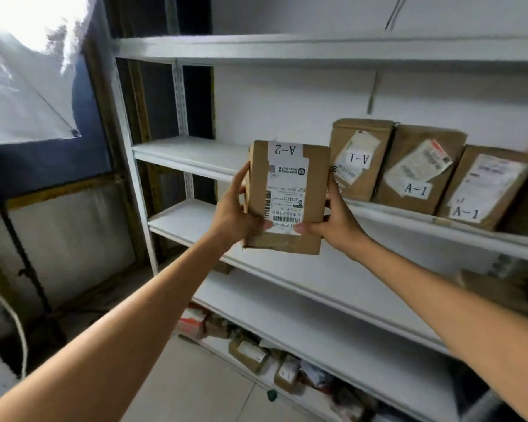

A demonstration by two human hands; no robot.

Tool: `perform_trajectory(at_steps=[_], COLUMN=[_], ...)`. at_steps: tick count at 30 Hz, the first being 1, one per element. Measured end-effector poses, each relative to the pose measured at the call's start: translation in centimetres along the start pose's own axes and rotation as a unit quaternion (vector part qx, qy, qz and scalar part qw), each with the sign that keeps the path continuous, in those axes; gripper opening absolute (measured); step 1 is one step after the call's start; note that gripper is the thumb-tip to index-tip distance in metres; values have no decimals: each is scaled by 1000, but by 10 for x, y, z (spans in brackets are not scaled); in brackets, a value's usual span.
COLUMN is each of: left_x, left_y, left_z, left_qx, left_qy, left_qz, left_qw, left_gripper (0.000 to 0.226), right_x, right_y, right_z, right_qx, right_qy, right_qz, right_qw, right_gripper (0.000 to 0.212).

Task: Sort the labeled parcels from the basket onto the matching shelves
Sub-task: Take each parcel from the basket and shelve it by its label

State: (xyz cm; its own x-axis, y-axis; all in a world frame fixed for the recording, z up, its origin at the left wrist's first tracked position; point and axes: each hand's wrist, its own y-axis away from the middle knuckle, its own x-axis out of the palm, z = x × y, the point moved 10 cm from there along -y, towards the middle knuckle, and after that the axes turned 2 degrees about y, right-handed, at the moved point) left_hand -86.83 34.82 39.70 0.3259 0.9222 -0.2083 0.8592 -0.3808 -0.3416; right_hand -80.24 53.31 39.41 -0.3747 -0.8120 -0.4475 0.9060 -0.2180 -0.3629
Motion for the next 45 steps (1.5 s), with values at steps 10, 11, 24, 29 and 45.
perform_trajectory(at_steps=[10, 11, 24, 29, 45], left_x=[15, 15, 76, 108, 305], left_y=[-67, -72, -98, -96, -47], left_z=[20, 28, 134, 141, 193], left_qx=[19, 9, -98, -112, -231], left_qy=[37, 48, 117, 120, 87], left_qz=[41, 44, 116, 176, 323], left_qw=[998, 998, 981, 971, 914], left_gripper=[110, 109, 108, 113, 79], right_x=[-3, 1, 9, -7, -124], right_y=[-57, -60, -48, -18, 109], right_z=[-33, -38, -123, -138, -253], right_qx=[20, 23, 121, 172, 319], right_qy=[12, 14, 55, 66, 85], right_qz=[-21, -14, -4, -47, -156], right_qw=[999, 1000, 991, 982, 931], right_gripper=[129, 128, 122, 126, 92])
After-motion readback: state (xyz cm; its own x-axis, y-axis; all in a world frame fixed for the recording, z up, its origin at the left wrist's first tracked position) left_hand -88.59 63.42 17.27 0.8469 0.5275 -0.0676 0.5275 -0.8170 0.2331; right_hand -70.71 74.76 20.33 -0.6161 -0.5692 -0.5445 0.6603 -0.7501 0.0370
